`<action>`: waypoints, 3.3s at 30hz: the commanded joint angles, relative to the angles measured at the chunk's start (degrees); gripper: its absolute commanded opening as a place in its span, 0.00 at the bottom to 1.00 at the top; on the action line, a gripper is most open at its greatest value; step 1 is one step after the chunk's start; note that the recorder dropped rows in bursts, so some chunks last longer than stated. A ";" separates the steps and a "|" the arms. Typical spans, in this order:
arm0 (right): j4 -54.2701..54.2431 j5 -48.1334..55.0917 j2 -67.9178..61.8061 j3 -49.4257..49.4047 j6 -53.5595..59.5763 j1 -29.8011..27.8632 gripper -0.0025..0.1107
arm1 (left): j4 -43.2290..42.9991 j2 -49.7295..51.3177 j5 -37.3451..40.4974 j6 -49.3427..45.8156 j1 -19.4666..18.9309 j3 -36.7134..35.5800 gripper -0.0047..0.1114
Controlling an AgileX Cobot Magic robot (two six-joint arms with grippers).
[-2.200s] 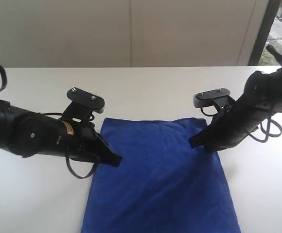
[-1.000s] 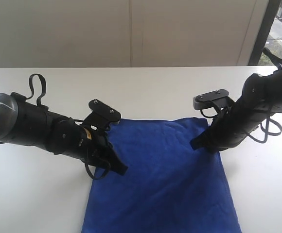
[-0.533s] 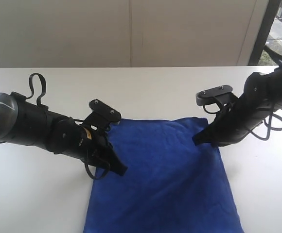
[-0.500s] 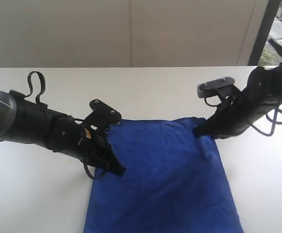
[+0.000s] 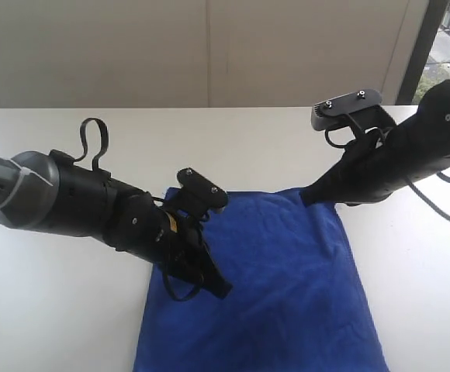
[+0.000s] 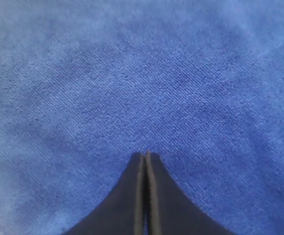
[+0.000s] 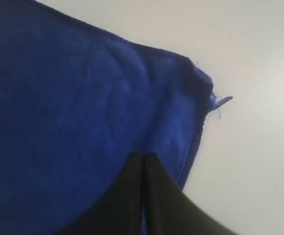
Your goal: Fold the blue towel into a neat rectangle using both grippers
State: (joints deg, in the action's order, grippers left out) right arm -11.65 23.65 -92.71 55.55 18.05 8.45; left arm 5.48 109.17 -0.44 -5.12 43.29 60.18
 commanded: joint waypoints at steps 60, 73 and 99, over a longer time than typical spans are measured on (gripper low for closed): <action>7.74 9.12 -29.57 26.64 5.16 3.50 0.02 | -3.50 -38.88 21.04 0.93 -2.33 -23.19 0.04; 10.44 13.00 -32.46 32.87 5.16 3.50 0.02 | -2.74 -41.59 21.55 0.20 -1.95 -24.50 0.04; -5.40 26.67 22.82 2.52 29.02 3.50 0.02 | -2.94 -41.59 35.29 -13.39 -1.95 -15.61 0.04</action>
State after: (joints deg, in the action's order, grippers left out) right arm -12.62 49.67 -75.09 62.50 41.65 12.34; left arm 1.94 68.17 22.33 -15.59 40.91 40.79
